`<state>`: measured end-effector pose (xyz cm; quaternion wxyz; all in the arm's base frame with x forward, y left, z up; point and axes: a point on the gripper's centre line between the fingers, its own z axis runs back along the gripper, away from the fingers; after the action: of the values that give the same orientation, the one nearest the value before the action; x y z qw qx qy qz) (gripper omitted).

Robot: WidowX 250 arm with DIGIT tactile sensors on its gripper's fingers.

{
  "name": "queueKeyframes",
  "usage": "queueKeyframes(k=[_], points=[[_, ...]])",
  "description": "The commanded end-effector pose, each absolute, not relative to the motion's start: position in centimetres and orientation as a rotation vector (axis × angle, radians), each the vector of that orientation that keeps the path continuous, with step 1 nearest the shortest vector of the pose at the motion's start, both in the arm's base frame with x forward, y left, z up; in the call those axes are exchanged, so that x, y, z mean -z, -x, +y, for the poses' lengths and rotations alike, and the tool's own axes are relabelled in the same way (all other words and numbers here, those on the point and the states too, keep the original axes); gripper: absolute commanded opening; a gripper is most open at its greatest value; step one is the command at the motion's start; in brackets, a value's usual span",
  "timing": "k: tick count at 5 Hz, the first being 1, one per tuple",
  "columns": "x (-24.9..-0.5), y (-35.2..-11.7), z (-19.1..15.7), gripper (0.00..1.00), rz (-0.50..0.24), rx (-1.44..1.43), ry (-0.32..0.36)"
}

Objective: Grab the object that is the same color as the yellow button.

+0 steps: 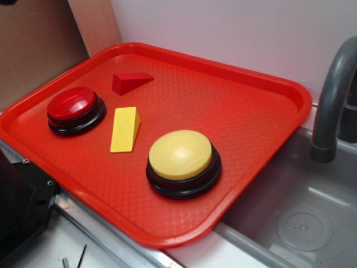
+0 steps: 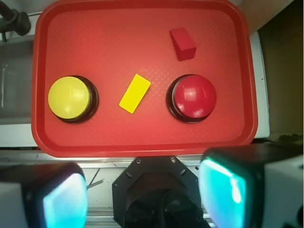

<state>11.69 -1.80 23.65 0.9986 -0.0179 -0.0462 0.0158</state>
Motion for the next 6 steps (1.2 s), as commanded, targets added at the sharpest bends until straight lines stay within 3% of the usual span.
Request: queueKeyframes(k=[1, 2, 4, 5, 6], points=[[-23.6, -11.7, -1.8, 1.00, -0.093, -0.032, 0.036], [-23.2, -12.8, -1.5, 1.00, -0.078, -0.161, 0.049], [-19.4, -15.2, -0.7, 1.00, -0.065, -0.548, 0.134], [-16.7, -16.9, -0.3, 1.00, -0.067, -0.646, 0.081], [-13.8, -18.2, -0.6, 1.00, -0.096, -0.689, 0.078]])
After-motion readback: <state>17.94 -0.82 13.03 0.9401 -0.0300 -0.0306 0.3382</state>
